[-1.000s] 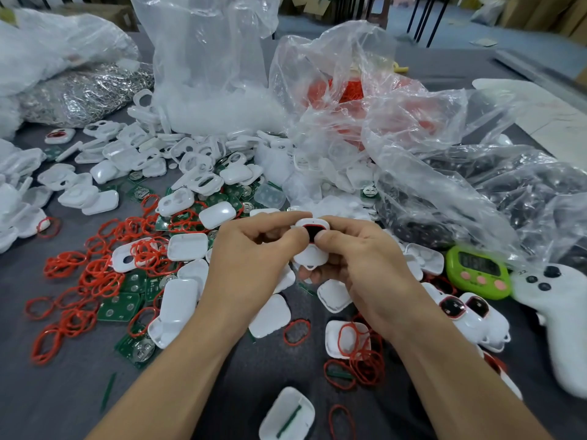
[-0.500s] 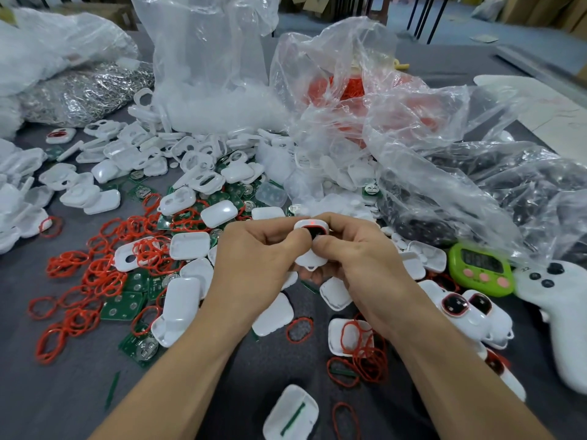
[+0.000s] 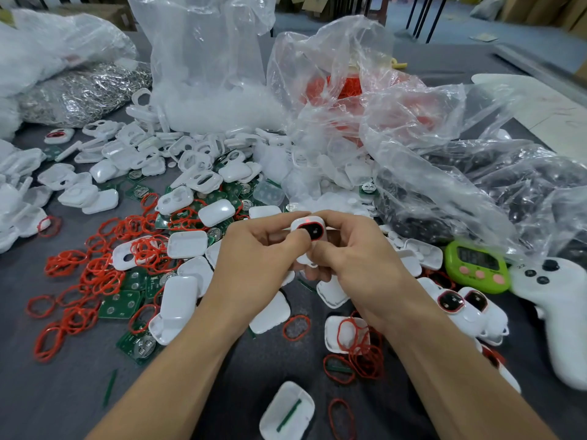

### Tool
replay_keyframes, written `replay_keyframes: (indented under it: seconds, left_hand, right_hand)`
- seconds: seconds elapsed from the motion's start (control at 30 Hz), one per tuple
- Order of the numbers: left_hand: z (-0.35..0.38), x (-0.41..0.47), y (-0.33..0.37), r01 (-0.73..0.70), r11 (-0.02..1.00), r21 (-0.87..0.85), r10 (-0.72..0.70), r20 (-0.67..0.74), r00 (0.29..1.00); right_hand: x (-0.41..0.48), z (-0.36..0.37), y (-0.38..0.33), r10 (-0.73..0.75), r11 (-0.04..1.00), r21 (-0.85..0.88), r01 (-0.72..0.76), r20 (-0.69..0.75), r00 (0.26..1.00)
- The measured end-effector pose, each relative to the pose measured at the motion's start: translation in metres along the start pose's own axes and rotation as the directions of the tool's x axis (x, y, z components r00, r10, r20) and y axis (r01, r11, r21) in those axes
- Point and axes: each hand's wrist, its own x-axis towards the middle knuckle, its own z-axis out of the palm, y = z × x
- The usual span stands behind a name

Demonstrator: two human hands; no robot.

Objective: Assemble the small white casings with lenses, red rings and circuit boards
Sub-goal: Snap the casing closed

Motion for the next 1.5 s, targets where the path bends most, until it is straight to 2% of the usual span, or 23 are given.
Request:
replay_keyframes:
  seconds: [0.1,0.2,0.3,0.5,0.6,0.7,0.83,1.0,1.23,1.33,1.5]
  left_hand:
    - [-0.0005,0.0006,-0.0003,0.016,1.000,-0.005,-0.016,-0.011,1.000]
    - [-0.0009,0.0025,-0.0037,0.031,0.999,0.029,-0.028,-0.087,0.996]
    - [-0.0025,0.0034,-0.0048,-0.006,0.998,0.064,0.014,-0.129,0.992]
    - [-0.0018,0.0018,-0.0030,-0.107,0.994,0.026,0.108,-0.059,0.992]
    - [-0.0011,0.0011,-0.0005,-0.087,0.996,-0.009,0.087,-0.055,0.995]
    - [-0.0018,0.0009,0.0011,-0.045,0.998,-0.047,0.043,-0.056,0.998]
    - [-0.0025,0.0021,0.0000,-0.018,1.000,-0.026,0.017,-0.056,0.998]
    - [-0.0033,0.0020,-0.0015,-0.049,0.997,0.067,0.052,-0.043,0.998]
    - [-0.0028,0.0023,-0.0022,0.020,1.000,0.023,-0.018,-0.061,0.998]
    - [-0.0018,0.0025,-0.0010,0.029,1.000,0.002,-0.029,-0.105,0.994]
    - [-0.0038,0.0041,-0.0042,0.006,0.996,0.086,0.008,-0.161,0.987]
  right_hand:
    - [0.0014,0.0005,0.0006,-0.004,0.999,-0.036,0.005,0.021,1.000]
    - [0.0020,0.0008,0.0028,-0.003,0.999,-0.046,0.005,0.040,0.999]
    - [0.0018,0.0007,0.0028,-0.011,0.999,-0.048,0.012,0.033,0.999]
    - [0.0013,0.0002,0.0012,0.025,0.999,0.023,-0.024,-0.068,0.997]
    - [0.0007,-0.0013,-0.0004,0.032,0.999,0.005,-0.032,-0.060,0.998]
    - [0.0006,-0.0035,-0.0029,0.059,0.994,0.088,-0.058,-0.015,0.998]
    - [0.0001,-0.0028,-0.0045,0.127,0.981,0.156,-0.116,-0.062,0.990]
    - [-0.0001,0.0031,-0.0014,0.126,0.980,0.173,-0.103,-0.123,0.984]
    - [-0.0001,0.0000,-0.0037,0.149,0.969,0.203,-0.142,-0.021,0.989]
    - [-0.0009,0.0007,-0.0040,0.126,0.978,0.164,-0.127,0.019,0.992]
    - [0.0005,0.0036,-0.0022,0.112,0.989,0.092,-0.114,0.029,0.993]
